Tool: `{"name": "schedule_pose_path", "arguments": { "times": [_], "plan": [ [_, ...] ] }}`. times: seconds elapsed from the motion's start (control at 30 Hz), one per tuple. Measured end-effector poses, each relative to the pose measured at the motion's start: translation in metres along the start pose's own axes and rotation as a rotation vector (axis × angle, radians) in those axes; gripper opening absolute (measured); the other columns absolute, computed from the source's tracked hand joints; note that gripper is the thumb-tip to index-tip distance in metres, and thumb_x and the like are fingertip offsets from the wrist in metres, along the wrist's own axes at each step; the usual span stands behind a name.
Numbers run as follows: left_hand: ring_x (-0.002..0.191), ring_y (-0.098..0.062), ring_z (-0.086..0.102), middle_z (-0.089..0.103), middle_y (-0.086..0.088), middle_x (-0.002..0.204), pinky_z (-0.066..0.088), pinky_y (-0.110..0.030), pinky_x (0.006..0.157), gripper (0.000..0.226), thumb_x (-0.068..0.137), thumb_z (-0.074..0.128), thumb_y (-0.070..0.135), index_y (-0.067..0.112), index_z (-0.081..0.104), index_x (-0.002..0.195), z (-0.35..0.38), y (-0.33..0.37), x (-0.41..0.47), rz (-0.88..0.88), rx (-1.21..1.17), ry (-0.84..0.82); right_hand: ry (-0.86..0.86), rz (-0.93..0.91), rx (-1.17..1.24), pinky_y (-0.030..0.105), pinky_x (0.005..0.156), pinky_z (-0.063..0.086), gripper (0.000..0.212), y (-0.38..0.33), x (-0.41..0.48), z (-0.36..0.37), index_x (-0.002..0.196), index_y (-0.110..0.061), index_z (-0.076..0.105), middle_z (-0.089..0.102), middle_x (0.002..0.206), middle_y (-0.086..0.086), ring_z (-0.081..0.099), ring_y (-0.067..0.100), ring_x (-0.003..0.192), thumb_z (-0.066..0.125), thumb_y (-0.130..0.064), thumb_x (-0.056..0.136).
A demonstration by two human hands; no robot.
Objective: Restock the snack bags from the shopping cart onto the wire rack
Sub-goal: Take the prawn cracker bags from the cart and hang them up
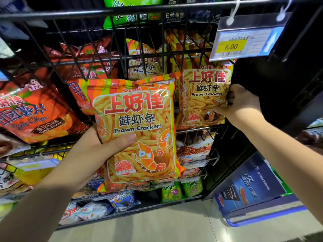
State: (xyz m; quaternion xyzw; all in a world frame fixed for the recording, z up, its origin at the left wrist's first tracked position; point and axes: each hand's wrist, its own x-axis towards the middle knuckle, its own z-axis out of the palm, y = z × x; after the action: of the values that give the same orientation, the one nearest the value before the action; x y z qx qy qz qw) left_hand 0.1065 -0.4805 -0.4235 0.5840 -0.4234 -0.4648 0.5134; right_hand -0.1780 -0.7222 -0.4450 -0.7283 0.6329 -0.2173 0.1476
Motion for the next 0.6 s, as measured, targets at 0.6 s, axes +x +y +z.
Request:
{"name": "schedule_pose_path", "arguments": {
  "times": [0.6],
  "plan": [
    [0.108,-0.017,0.075,0.078,0.005,0.116,0.055,-0.04,0.097,0.063,0.072,0.081,0.035,0.025,0.063,0.131,0.022,0.035,0.009,-0.064,-0.047,0.066,-0.528,-0.206,0.693,0.013,0.091,0.051,0.067,-0.076,-0.102,-0.034,0.134,-0.032,0.05,0.065,0.117,-0.023,0.063,-0.013,0.105,0.066,-0.065,0.078]
  ]
}}
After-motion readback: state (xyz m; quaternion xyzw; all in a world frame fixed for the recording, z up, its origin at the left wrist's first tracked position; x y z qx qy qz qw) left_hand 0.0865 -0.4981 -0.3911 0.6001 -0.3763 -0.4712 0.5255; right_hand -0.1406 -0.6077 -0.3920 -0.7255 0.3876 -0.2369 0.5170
